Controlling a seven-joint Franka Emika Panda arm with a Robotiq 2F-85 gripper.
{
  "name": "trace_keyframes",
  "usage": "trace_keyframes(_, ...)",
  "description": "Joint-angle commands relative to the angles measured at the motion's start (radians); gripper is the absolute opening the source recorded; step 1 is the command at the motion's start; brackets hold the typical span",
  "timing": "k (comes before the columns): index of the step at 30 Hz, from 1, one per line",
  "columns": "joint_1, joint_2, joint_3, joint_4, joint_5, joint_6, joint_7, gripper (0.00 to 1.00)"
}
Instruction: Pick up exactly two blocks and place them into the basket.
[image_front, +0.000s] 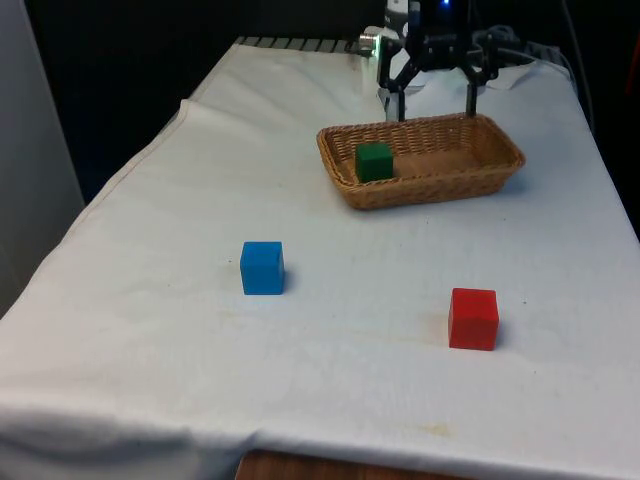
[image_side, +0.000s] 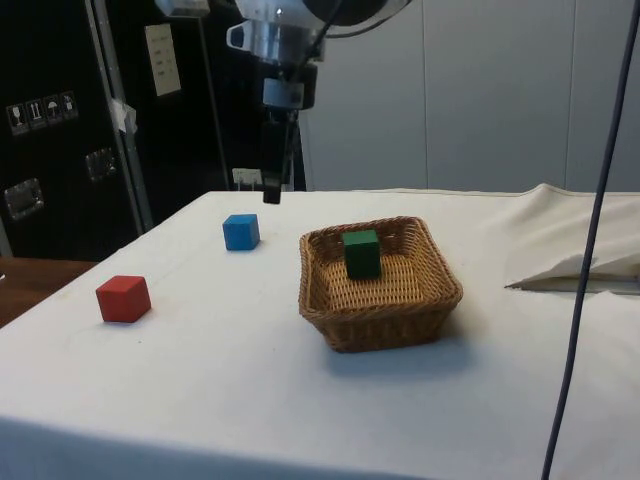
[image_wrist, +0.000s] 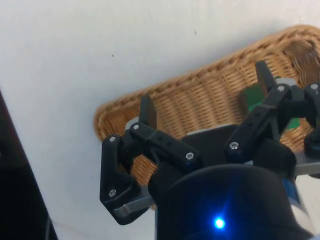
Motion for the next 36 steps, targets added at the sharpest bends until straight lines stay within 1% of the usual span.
trace_keyframes(1, 0.003, 0.009, 0.007, 0.018, 0.022, -0.011, -0.006, 1.0)
trace_keyframes(7, 0.002, 0.052, 0.026, 0.08, 0.056, -0.023, -0.009, 1.0)
trace_keyframes(8, 0.001, 0.046, 0.021, 0.071, 0.036, -0.014, -0.001, 1.0)
trace_keyframes(9, 0.002, 0.059, 0.029, 0.089, 0.06, -0.024, -0.01, 1.0)
trace_keyframes(12, 0.001, 0.091, 0.039, 0.132, 0.07, -0.036, -0.007, 1.0)
trace_keyframes(15, 0.003, 0.122, 0.044, 0.171, 0.069, -0.044, 0.002, 1.0)
trace_keyframes(16, 0.001, 0.127, 0.043, 0.177, 0.059, -0.041, 0.005, 1.0)
trace_keyframes(18, 0.002, 0.151, 0.05, 0.209, 0.067, -0.054, 0.009, 1.0)
trace_keyframes(19, 0.002, 0.151, 0.05, 0.209, 0.067, -0.054, 0.009, 1.0)
trace_keyframes(20, 0.001, 0.171, 0.053, 0.234, 0.066, -0.059, 0.012, 1.0)
trace_keyframes(24, 0.001, 0.209, 0.054, 0.287, 0.065, -0.069, 0.017, 1.0)
trace_keyframes(25, 0.001, 0.199, 0.051, 0.271, 0.059, -0.057, 0.015, 1.0)
trace_keyframes(27, 0.001, 0.233, 0.055, 0.326, 0.064, -0.079, 0.02, 1.0)
trace_keyframes(32, 0.001, 0.278, 0.057, 0.394, 0.065, -0.099, 0.024, 1.0)
trace_keyframes(33, 0.001, 0.297, 0.059, 0.421, 0.066, -0.104, 0.026, 1.0)
trace_keyframes(34, 0.0, 0.305, 0.06, 0.434, 0.067, -0.106, 0.027, 1.0)
trace_keyframes(35, 0.002, 0.287, 0.055, 0.407, 0.059, -0.094, 0.025, 1.0)
trace_keyframes(36, 0.0, 0.305, 0.06, 0.434, 0.067, -0.106, 0.027, 1.0)
